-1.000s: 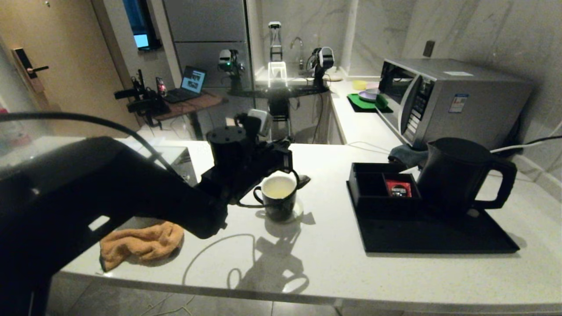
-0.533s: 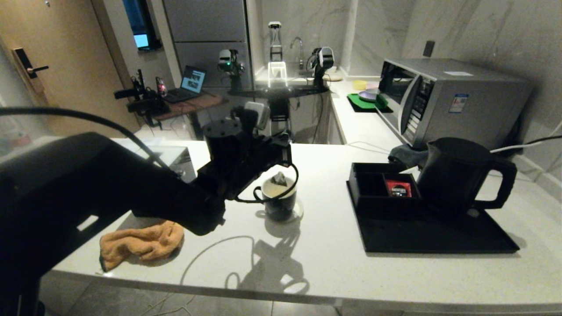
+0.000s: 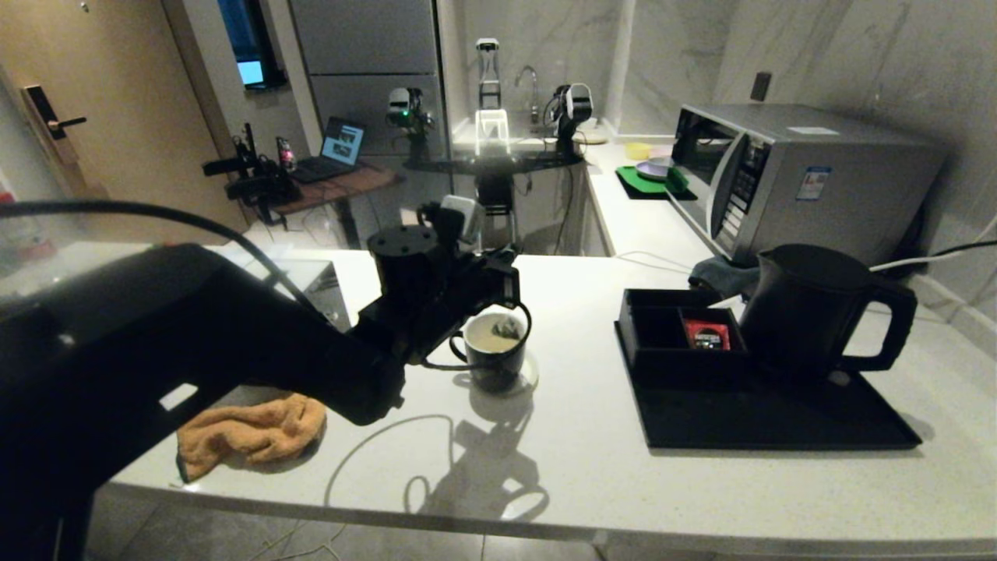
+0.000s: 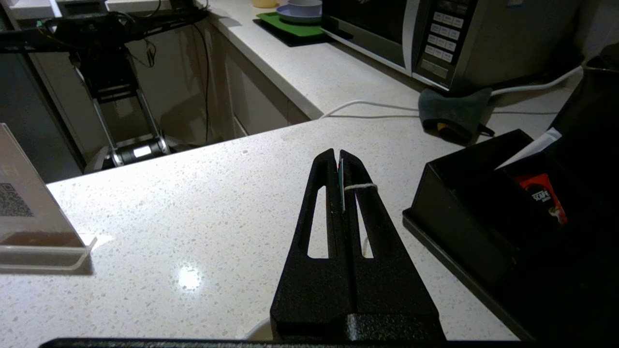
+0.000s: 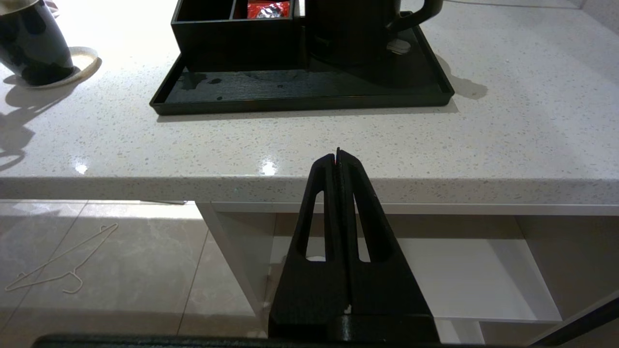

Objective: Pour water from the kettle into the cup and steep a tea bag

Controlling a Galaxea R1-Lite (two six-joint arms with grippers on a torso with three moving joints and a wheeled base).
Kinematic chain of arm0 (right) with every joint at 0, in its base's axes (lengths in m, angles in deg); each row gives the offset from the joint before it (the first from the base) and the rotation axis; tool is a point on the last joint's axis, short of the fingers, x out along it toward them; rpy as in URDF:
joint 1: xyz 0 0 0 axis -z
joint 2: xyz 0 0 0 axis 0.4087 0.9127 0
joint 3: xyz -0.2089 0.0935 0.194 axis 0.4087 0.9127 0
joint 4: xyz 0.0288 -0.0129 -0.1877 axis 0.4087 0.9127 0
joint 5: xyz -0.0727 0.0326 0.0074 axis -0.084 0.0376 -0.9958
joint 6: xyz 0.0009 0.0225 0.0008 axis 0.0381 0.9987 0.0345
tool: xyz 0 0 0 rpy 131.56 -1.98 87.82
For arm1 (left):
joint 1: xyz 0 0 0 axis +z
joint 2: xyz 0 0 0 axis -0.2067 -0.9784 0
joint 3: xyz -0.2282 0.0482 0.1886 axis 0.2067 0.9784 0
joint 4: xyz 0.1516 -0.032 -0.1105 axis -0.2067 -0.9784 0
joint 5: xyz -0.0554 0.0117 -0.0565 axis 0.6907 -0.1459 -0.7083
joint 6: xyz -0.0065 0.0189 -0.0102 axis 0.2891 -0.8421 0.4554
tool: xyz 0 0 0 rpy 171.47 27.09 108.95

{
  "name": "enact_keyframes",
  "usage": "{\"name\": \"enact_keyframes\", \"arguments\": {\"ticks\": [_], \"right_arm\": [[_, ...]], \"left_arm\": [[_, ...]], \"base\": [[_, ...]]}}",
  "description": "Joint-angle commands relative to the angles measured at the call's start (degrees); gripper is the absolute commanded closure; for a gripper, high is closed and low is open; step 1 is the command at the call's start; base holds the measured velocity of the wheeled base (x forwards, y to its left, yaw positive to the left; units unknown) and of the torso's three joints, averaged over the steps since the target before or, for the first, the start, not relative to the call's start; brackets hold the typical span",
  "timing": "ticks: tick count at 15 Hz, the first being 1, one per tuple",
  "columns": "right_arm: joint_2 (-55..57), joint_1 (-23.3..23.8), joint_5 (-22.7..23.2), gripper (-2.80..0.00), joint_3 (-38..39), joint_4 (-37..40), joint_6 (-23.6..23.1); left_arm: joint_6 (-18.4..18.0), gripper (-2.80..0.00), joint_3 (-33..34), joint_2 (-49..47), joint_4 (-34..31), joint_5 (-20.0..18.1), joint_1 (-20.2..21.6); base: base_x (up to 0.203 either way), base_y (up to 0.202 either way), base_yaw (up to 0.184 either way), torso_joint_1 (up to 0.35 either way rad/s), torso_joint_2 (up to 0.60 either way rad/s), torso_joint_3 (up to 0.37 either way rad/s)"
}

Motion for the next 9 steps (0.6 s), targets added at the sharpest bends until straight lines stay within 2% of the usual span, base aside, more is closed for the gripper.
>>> {"name": "enact_keyframes", "arguments": {"ticks": [1,9], "right_arm": [[0.1,0.0,0.0,0.0,0.0,0.1,0.0],[0.1,0.0,0.0,0.0,0.0,0.1,0.0]], "left_arm": [[0.1,0.0,0.0,-0.3,0.4,0.0,0.0],[0.1,0.0,3.8,-3.1,2.8,0.0,0.1]], "base": [[0.0,0.0,0.0,0.0,0.0,0.0],[0.0,0.0,0.0,0.0,0.0,0.0]]}}
